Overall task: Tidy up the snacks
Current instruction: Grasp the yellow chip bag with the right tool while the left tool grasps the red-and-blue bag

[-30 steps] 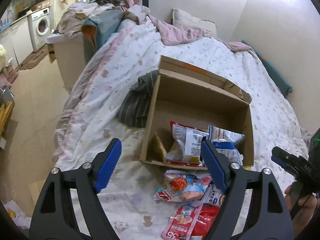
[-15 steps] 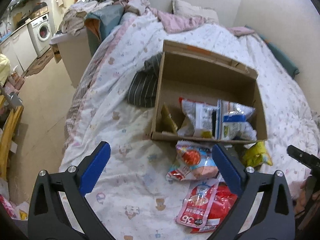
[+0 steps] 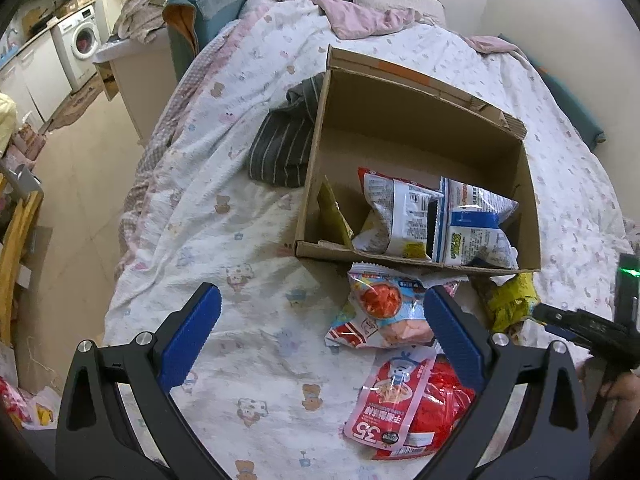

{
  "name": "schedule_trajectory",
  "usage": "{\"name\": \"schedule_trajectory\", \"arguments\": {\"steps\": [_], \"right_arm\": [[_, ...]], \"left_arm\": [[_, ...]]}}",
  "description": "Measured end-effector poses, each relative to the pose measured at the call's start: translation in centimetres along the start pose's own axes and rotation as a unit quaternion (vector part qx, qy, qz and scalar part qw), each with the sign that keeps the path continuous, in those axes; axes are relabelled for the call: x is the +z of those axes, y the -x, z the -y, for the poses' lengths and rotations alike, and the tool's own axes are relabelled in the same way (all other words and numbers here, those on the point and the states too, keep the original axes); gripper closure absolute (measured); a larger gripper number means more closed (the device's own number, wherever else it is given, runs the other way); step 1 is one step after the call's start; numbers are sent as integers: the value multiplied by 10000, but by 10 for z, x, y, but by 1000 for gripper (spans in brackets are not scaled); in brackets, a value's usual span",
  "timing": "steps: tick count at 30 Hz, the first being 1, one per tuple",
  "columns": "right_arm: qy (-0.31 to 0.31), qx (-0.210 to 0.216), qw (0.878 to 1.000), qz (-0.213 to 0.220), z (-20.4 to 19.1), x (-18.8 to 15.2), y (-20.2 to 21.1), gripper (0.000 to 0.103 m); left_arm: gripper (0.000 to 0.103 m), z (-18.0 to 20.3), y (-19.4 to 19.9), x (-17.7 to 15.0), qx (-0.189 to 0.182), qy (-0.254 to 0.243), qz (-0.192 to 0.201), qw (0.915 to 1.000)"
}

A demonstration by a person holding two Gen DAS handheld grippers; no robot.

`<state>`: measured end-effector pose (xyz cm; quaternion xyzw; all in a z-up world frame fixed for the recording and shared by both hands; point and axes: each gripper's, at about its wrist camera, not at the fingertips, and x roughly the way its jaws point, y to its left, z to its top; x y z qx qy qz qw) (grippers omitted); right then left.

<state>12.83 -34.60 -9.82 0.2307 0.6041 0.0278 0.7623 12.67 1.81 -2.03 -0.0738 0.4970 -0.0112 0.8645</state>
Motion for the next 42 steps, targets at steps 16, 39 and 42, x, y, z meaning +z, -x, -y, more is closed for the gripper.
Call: {"name": "schedule_trajectory", "arguments": {"steps": [16, 39, 42], "right_arm": [[859, -873, 9922, -220, -50, 14, -44, 39], [781, 828, 9935, -80, -23, -18, 22, 61], [701, 874, 9937, -35, -17, -19, 26, 61]], "left_arm": [[3, -39, -3, -9, 102, 274, -180, 9994], [3, 28, -49, -20, -69, -241, -912, 9955], [3, 47, -62, -23, -156, -335, -1084, 9934]]}}
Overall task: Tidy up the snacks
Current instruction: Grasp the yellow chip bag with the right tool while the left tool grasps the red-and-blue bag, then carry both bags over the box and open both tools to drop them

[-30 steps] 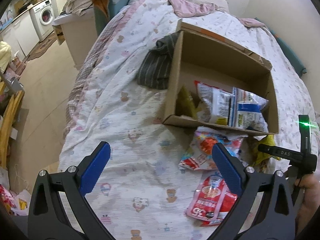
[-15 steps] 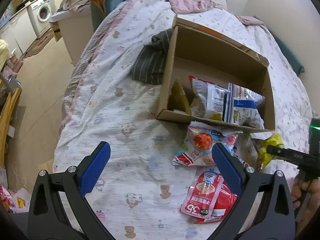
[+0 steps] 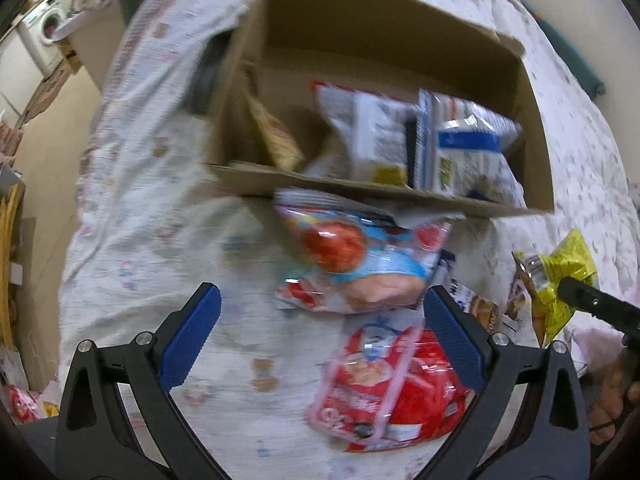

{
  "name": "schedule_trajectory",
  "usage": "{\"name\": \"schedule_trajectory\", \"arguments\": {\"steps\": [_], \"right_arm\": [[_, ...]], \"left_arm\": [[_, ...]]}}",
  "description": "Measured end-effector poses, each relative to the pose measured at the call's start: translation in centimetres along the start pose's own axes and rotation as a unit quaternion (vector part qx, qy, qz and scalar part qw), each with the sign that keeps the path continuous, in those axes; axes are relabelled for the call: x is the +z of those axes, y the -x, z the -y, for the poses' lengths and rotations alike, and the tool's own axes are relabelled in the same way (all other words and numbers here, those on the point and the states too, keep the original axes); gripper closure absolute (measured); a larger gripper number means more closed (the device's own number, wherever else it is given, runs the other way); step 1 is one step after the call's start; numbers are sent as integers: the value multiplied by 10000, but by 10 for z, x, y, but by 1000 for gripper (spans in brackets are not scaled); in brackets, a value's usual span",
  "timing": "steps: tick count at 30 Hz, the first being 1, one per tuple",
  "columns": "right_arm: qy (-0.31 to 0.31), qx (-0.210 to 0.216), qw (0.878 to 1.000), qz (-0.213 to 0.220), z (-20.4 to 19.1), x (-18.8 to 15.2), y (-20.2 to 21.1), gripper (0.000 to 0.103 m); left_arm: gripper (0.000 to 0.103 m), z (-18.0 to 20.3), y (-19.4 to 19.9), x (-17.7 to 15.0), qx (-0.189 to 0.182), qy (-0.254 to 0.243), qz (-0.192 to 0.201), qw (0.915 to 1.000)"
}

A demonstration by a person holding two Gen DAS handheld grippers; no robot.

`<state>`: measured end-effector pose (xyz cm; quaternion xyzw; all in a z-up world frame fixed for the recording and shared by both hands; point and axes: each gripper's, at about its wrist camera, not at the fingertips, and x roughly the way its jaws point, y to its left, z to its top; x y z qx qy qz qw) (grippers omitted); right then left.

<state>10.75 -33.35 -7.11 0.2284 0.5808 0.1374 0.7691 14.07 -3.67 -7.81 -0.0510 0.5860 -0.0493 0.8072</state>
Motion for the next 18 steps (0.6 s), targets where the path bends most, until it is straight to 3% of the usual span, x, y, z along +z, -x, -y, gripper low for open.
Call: {"name": "schedule_trajectory", "arguments": {"steps": [2, 6, 7, 8, 9, 14, 18], "right_arm": [[-46, 43, 10000, 11, 5, 0, 4, 61], [-102, 25, 9999, 23, 10, -2, 7, 61], [-103, 11, 9999, 40, 10, -2, 8, 61], [-99, 6, 9999, 50, 10, -2, 8, 61], [-85, -3, 9999, 59, 10, -2, 8, 61], [-80, -163, 9998, 120, 13, -3, 9, 61], [49, -120, 9999, 98, 5, -3, 6, 61]], "left_arm": [[3, 15, -12, 1, -136, -62, -87, 9999], [5, 41, -40, 2, 355, -460, -267, 9980], [11, 43, -43, 3, 404, -499, -291, 9975], [30, 44, -46, 4, 357, -501, -330, 9976], [41, 44, -48, 5, 244, -481, -438, 9976], [52, 36, -40, 4, 198, -352, -398, 9984], [55, 30, -23, 1, 81, -352, -233, 9991]]}}
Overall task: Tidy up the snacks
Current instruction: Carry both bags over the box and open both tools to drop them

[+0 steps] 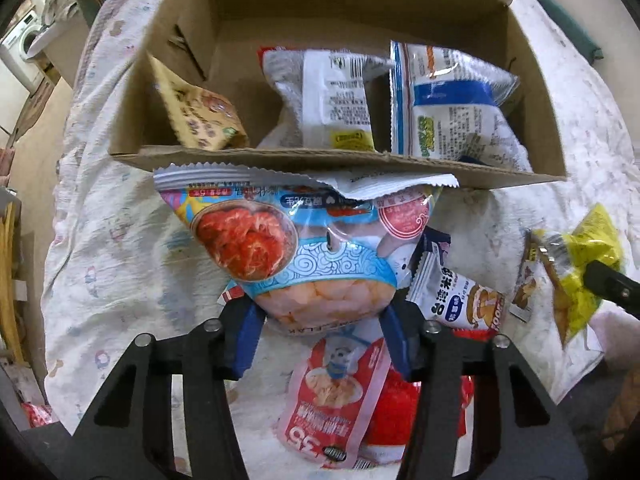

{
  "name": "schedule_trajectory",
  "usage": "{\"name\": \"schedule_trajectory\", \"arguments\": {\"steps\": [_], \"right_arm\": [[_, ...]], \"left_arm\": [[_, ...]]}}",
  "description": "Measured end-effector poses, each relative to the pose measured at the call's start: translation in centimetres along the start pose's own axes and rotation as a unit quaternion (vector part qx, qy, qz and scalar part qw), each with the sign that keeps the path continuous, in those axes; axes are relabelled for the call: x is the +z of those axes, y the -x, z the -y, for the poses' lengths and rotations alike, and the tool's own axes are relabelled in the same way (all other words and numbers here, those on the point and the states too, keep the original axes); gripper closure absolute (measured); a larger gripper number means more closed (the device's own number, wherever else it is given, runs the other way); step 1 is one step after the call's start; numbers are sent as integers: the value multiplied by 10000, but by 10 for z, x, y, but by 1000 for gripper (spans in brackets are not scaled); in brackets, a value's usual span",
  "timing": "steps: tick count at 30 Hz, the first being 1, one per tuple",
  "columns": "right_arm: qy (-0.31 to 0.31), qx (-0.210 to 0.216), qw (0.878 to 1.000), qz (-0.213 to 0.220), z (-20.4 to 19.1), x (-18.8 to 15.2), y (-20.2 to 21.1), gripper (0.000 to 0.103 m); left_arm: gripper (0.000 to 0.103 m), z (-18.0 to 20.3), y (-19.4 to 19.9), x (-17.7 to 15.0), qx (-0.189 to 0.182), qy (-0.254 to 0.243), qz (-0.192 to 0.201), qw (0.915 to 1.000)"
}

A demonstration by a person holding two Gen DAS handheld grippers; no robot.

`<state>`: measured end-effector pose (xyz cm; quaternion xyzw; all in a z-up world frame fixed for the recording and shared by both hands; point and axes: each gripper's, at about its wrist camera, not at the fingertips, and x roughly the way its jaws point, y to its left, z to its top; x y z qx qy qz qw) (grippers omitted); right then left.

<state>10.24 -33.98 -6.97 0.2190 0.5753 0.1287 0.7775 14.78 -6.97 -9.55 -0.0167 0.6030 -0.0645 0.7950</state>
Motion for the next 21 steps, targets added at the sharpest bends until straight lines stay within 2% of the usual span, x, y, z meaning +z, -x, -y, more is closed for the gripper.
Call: {"name": "schedule_trajectory", "arguments": {"steps": [8, 10, 12, 14, 18, 21], "right_arm": [[238, 94, 9995, -182, -24, -1, -15, 61], [357, 82, 9991, -227, -34, -2, -21, 61], [428, 128, 9986, -289, -42, -4, -26, 61], [500, 166, 9980, -344, -49, -9, -30, 61], [693, 396, 9965, -249, -64, -18, -24, 61], [782, 558, 9953, -151, -73, -20, -13, 61]], "left_arm": [[55, -28, 29, -16, 51, -100, 405, 9991], [55, -35, 31, -20, 142, -211, 409, 9988], [55, -37, 30, -30, 404, -493, 363, 9973], [55, -38, 29, -34, 475, -535, 339, 9969], [55, -53, 43, -39, 393, -303, 362, 9981], [55, -56, 70, -31, 66, -111, 453, 9989]]}}
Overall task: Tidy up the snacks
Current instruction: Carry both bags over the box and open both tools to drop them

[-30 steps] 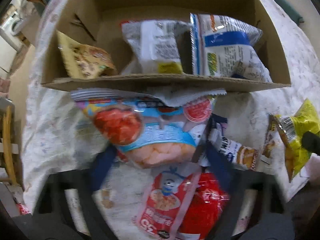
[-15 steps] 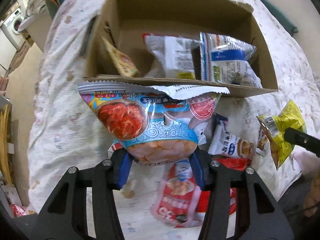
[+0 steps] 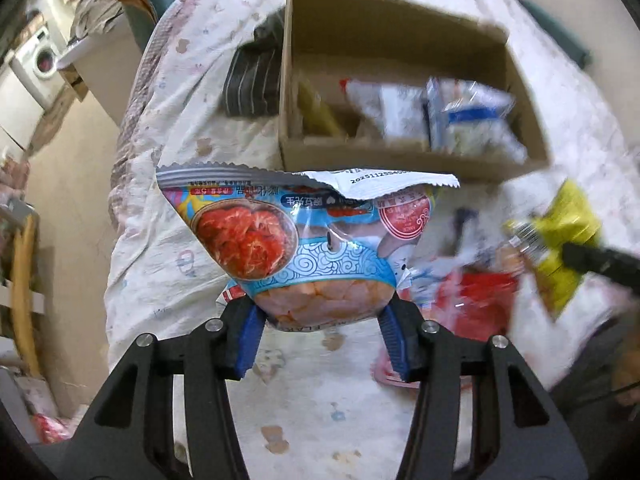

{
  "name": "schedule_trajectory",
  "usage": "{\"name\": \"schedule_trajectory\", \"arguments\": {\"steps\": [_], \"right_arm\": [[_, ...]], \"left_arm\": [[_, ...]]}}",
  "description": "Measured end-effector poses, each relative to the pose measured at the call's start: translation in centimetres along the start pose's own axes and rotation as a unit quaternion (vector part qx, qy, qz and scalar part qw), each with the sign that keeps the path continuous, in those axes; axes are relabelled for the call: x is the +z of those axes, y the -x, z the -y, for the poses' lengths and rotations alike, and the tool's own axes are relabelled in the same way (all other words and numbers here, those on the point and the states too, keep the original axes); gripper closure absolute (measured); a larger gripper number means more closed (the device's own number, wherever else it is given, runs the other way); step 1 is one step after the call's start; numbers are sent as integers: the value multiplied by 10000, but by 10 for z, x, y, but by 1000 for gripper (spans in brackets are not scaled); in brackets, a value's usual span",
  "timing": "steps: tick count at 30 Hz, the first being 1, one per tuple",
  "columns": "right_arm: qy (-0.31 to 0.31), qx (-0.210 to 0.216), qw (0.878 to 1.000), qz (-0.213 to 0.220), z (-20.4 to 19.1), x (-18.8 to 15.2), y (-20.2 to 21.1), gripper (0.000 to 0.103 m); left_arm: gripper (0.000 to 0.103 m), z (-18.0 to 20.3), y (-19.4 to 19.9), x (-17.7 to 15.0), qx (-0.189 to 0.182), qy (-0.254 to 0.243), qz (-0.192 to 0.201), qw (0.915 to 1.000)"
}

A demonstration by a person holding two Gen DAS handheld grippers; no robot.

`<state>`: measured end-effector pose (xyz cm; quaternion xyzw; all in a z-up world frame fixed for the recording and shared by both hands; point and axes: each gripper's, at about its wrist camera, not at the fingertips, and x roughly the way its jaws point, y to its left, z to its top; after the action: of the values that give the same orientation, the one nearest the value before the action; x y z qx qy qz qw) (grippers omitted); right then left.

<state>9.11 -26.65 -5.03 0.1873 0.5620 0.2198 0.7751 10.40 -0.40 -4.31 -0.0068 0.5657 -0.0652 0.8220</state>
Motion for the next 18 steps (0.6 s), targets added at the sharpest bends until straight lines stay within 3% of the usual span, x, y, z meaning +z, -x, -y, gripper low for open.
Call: {"name": "schedule_trajectory", "arguments": {"steps": [8, 18], "right_arm": [[-178, 23, 9971, 735, -11, 32, 38, 61], [-95, -134, 9952, 966, -15, 101, 31, 60]], "left_arm": [[55, -2, 39, 43, 52, -60, 356, 9993], [55, 18, 21, 110, -42, -106, 547, 9984]]}}
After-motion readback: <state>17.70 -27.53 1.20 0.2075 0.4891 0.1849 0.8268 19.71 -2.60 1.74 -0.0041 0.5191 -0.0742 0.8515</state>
